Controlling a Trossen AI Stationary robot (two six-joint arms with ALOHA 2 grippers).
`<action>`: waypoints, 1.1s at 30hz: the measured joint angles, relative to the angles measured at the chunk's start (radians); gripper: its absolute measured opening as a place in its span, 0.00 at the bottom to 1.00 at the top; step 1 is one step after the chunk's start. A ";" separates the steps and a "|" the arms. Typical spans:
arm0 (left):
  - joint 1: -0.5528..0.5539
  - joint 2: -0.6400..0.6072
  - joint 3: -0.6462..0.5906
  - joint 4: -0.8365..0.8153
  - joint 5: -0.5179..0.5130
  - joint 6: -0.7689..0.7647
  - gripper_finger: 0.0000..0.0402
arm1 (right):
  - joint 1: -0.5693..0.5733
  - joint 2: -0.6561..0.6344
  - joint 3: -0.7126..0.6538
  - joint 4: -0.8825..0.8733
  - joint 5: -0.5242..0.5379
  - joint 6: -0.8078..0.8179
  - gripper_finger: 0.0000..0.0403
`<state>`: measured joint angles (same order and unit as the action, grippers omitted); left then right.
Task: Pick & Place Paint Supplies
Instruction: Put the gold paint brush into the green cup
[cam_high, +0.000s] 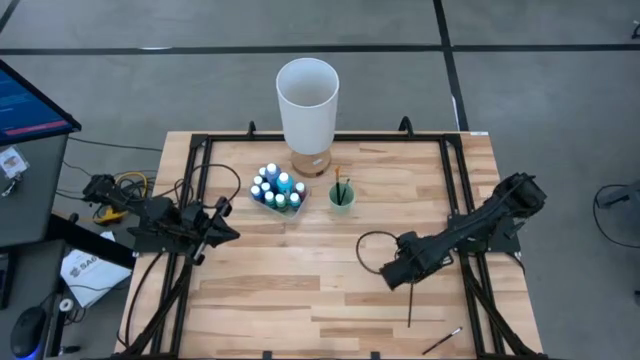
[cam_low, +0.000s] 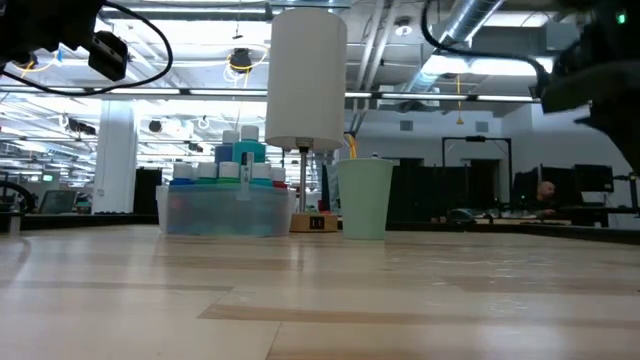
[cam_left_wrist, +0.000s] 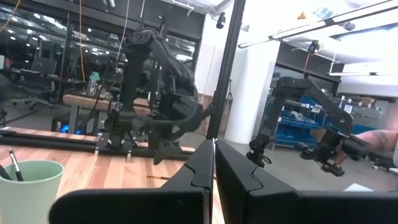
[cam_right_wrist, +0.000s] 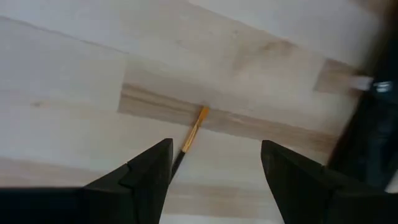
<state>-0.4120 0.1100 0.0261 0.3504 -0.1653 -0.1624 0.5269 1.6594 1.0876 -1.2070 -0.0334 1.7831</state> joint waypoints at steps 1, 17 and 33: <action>0.000 0.001 0.000 -0.001 0.000 0.000 0.00 | -0.004 -0.026 -0.042 0.041 -0.003 0.015 0.59; 0.000 0.017 0.000 0.011 0.001 0.000 0.00 | -0.006 -0.068 -0.335 0.435 -0.040 0.148 0.57; 0.000 0.018 0.000 0.016 0.002 0.000 0.00 | -0.036 -0.041 -0.324 0.462 0.005 0.126 0.02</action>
<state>-0.4121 0.1276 0.0261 0.3665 -0.1630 -0.1623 0.4913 1.6184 0.7635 -0.7450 -0.0283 1.9094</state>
